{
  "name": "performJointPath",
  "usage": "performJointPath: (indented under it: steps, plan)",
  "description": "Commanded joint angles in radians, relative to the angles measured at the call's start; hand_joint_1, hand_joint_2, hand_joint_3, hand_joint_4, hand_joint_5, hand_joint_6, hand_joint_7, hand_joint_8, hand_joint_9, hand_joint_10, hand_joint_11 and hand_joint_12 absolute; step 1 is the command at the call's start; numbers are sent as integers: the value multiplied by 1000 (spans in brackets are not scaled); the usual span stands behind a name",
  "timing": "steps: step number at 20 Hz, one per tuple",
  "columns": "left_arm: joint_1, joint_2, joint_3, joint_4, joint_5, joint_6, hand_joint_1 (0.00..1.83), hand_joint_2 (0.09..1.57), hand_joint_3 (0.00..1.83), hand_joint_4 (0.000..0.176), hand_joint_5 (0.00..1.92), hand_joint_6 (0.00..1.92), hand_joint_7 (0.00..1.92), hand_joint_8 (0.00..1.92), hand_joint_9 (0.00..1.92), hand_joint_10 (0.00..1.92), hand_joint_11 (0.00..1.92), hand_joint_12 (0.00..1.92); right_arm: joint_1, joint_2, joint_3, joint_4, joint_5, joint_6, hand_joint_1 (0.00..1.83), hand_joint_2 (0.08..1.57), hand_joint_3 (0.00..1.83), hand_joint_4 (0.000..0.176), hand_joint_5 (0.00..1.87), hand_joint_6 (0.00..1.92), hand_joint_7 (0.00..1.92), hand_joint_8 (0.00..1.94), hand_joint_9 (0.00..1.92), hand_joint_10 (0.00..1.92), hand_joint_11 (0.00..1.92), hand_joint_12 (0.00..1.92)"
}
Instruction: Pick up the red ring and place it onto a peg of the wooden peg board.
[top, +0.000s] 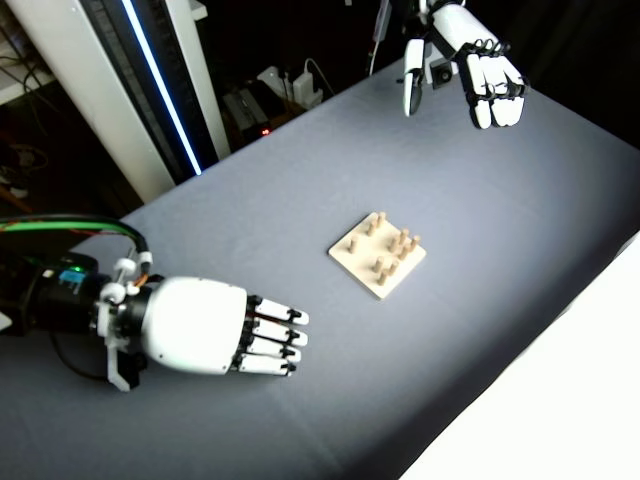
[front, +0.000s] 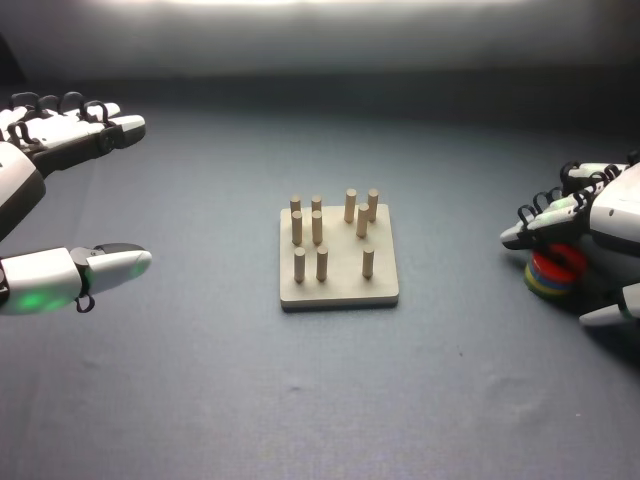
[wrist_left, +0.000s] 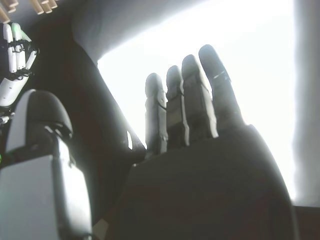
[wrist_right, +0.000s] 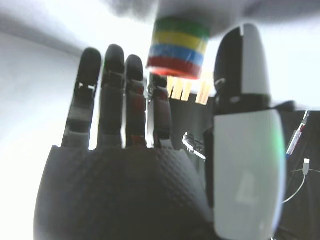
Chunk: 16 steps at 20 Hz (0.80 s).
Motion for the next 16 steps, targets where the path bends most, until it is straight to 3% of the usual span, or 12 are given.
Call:
performJointPath:
  steps: [1,4,5,6,8,10,11,12,13,16]
  plan:
    - [-4,-2,6,-4,-127,-7,690,1080,1,7,356,1,251,2,222,1,0,762,17,3,5,26,87,1,1148,1021,0,0,579,18,567,16,627,42,172,1310]
    - [-4,-2,5,-4,-128,-9,670,1075,0,0,376,3,258,2,231,2,0,803,17,2,6,26,86,1,1161,1038,0,0,636,11,599,10,662,47,150,1446]
    - [-4,-2,5,-4,-128,-9,689,1075,0,0,386,6,260,3,235,4,0,807,17,2,6,26,85,1,1166,1050,5,18,644,12,596,7,656,45,141,1449]
    - [-4,-2,5,-4,-128,-9,707,1078,1,0,384,5,259,2,227,0,0,804,17,2,7,26,84,1,1189,1033,0,16,697,19,638,16,711,70,247,1415]
    - [-4,-3,4,-4,-128,-10,757,1078,0,0,393,3,264,1,226,0,0,767,17,0,8,26,81,1,1160,1038,1,40,755,25,678,20,750,94,297,1372]
    - [-4,-2,5,-4,-128,-10,724,1072,0,0,397,4,267,2,223,0,0,770,17,-3,10,26,79,1,1179,1056,0,42,876,4,785,18,735,336,312,1425]
    - [-4,-2,4,-4,-128,-10,728,1073,0,0,396,3,264,1,221,0,0,771,17,-4,11,26,78,1,1165,1100,0,0,957,769,852,33,737,494,390,1421]
    - [-4,-2,4,-4,-128,-10,730,1070,0,0,401,2,271,2,231,3,0,795,18,-5,12,26,78,1,1189,1148,0,0,947,992,843,958,784,613,504,1418]
    - [-4,-3,4,-4,-127,-10,727,1068,0,0,400,1,265,2,219,4,0,771,21,-6,12,26,78,1,1327,1120,0,0,942,1053,938,936,899,1062,702,1371]
    - [-3,-3,5,-4,-125,-10,726,1076,2,1,391,0,261,1,216,5,0,742,49,-9,10,7,79,1,1368,1108,0,0,905,1063,1014,910,945,1176,746,1393]
